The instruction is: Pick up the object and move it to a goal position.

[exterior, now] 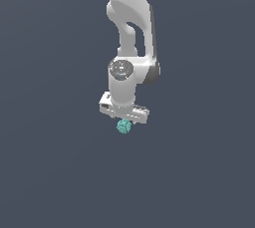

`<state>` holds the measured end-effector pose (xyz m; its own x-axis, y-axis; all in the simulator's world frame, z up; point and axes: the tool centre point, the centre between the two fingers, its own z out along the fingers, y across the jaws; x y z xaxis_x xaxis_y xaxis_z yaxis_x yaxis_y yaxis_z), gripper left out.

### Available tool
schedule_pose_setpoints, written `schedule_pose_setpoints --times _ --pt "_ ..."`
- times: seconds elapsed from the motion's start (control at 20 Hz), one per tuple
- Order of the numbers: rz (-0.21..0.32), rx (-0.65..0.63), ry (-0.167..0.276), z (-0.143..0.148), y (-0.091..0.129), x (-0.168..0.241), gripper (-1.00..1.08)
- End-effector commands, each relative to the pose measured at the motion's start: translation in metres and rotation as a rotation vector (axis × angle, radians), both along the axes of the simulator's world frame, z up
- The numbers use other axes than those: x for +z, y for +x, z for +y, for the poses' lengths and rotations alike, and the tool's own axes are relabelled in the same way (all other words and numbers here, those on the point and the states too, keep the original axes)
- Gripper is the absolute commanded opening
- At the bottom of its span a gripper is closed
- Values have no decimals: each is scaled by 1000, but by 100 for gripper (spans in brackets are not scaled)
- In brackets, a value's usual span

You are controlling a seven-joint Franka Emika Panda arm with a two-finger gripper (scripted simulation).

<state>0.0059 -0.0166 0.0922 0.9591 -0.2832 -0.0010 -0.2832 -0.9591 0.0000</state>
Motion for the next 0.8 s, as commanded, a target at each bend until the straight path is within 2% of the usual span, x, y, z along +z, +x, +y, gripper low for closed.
schedule_pose_setpoints --times 0.0,0.75 --pt "-1 0 0 0 0 0 100" --pt "-1 -5 0 0 0 -51 100"
